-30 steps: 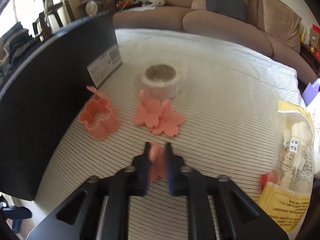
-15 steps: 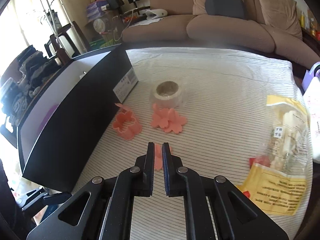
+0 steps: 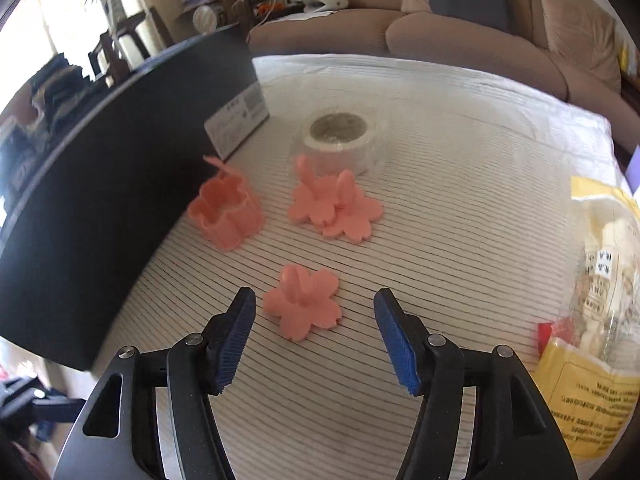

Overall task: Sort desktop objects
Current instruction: 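Move the right tool to a pink flower piece and grasp its stem, then grasp a second pink flower with the left tool while the right tool holds its flower, then carry both pink flowers into the purple bowl and open both tools, then withdraw both tools from the box, left tool moving toward the pink flower cutter, then lower the left tool onto the pink flower-shaped cutter and close it, then carry the cutter to the purple bowl with the left tool while the right tool grasps a pink flower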

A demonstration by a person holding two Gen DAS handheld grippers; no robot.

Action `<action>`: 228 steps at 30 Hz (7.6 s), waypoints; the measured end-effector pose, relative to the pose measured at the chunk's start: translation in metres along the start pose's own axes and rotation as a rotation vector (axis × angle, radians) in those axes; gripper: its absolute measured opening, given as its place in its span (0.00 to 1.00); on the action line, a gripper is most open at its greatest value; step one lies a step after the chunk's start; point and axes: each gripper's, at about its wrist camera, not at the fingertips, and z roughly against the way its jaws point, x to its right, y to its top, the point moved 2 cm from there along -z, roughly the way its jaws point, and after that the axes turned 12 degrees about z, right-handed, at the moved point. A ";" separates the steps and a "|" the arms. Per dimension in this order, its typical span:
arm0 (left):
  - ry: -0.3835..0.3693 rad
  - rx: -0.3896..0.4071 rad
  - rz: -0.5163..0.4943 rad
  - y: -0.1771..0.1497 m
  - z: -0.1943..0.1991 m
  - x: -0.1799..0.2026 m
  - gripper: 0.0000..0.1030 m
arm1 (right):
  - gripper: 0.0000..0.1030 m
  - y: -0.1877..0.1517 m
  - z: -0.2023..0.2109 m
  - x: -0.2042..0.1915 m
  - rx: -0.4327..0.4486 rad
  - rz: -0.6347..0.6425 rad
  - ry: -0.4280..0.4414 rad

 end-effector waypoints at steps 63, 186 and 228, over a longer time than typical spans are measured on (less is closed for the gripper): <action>0.192 -0.078 -0.218 0.113 -0.137 0.051 0.31 | 0.43 -0.084 0.169 0.027 0.176 -0.416 0.033; 0.659 0.272 -0.296 0.089 -0.092 0.056 0.60 | 0.61 -0.088 0.181 0.023 0.159 -0.422 -0.042; 0.110 -0.095 -0.265 0.112 0.057 0.084 0.06 | 0.61 -0.080 0.176 0.018 0.213 -0.418 0.049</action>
